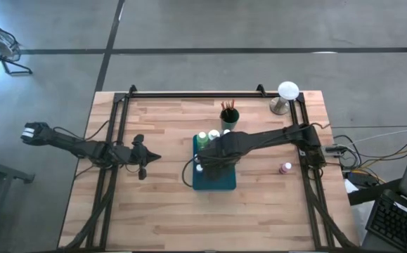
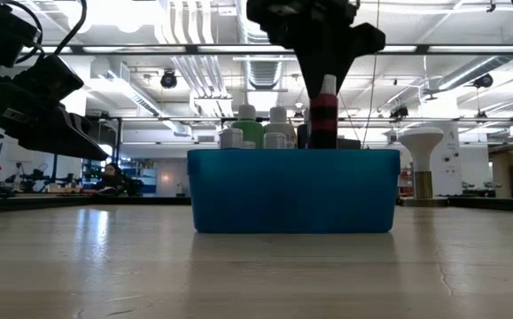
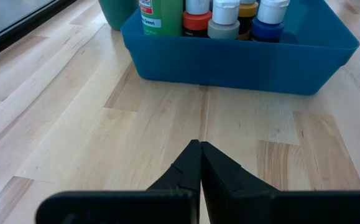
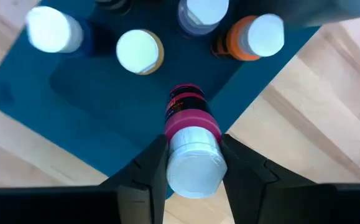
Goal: Pick & Place Paint Supplies
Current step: Put the small pink paint bottle into the blue bin
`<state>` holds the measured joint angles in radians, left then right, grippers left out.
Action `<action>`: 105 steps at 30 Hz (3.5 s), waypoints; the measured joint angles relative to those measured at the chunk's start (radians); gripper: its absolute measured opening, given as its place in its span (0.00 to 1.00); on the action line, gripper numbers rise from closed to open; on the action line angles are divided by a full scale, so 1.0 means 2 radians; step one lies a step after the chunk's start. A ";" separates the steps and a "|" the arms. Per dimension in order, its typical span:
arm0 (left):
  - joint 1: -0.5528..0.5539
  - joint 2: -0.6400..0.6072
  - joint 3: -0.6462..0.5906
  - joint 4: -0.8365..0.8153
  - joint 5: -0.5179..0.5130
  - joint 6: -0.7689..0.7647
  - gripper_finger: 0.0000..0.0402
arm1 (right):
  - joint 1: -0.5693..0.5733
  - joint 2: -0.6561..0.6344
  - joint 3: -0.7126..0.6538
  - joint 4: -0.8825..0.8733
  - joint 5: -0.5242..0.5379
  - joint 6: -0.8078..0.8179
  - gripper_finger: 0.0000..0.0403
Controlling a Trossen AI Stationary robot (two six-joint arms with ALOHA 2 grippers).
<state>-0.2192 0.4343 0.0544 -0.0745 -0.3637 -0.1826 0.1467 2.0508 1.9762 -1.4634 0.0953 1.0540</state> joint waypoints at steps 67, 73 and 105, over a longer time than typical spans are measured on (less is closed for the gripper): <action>0.000 0.000 0.000 0.000 0.000 0.000 0.02 | -0.042 0.011 -0.104 0.106 -0.040 -0.013 0.28; 0.000 0.000 0.000 0.000 0.000 0.000 0.02 | -0.045 0.011 -0.105 0.107 -0.048 -0.017 0.28; 0.000 0.000 0.000 0.000 0.000 0.000 0.02 | -0.048 0.011 -0.109 0.112 -0.060 -0.022 0.45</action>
<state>-0.2192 0.4343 0.0540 -0.0750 -0.3637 -0.1829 0.0513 2.0731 1.7579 -1.2386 -0.0242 1.0102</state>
